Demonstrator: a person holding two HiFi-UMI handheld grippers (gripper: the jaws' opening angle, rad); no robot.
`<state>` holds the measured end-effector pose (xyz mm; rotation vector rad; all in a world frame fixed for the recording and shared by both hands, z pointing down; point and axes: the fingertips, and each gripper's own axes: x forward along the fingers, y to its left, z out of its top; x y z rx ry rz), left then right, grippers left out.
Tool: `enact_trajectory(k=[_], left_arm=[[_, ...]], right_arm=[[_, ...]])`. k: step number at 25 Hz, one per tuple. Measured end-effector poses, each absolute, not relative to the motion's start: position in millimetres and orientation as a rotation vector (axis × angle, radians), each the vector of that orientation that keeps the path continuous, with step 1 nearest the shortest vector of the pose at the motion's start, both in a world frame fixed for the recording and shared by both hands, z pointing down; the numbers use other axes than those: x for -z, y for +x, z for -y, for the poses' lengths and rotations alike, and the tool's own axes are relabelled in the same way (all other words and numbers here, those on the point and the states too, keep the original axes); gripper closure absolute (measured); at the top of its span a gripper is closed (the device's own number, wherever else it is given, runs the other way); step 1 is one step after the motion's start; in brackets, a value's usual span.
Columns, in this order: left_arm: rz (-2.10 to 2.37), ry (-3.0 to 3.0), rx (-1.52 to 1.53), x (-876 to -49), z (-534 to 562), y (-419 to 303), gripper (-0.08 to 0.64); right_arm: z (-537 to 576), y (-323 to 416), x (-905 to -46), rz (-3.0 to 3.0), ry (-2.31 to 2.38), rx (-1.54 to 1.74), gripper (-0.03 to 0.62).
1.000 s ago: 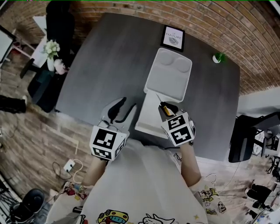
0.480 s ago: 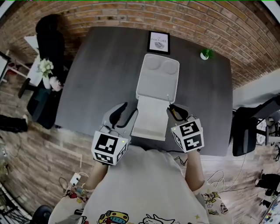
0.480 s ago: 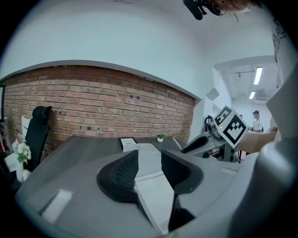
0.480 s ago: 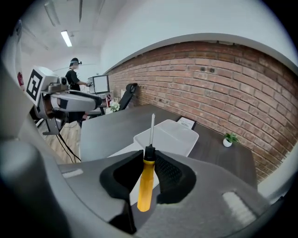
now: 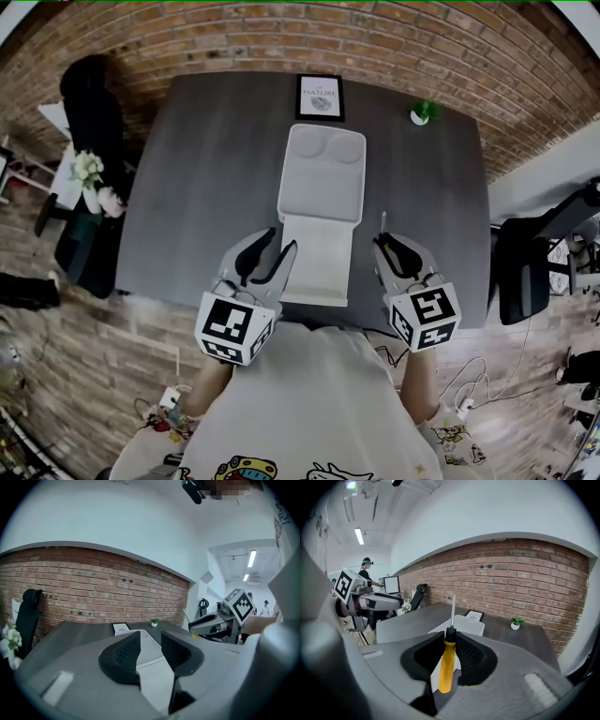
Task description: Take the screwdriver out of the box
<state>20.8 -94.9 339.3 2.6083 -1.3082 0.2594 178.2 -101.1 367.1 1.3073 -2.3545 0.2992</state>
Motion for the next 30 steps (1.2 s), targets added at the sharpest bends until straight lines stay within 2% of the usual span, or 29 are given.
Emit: enact_trajectory(k=[17,24,30], left_arm=[[1.325,2.578,-0.215,-332,90,22,0.487],[1.35,2.559,-0.186,-334,87,17,0.559],[1.358,2.53,-0.162,-336,89,10,0.561]], right_arm=[[82,193,-341,2.562,1.408,-0.346,0.517],[79,191,-341,2.578,1.393,-0.354,0.517],[82,187,-341,2.58,1.379,-0.37,0.517]])
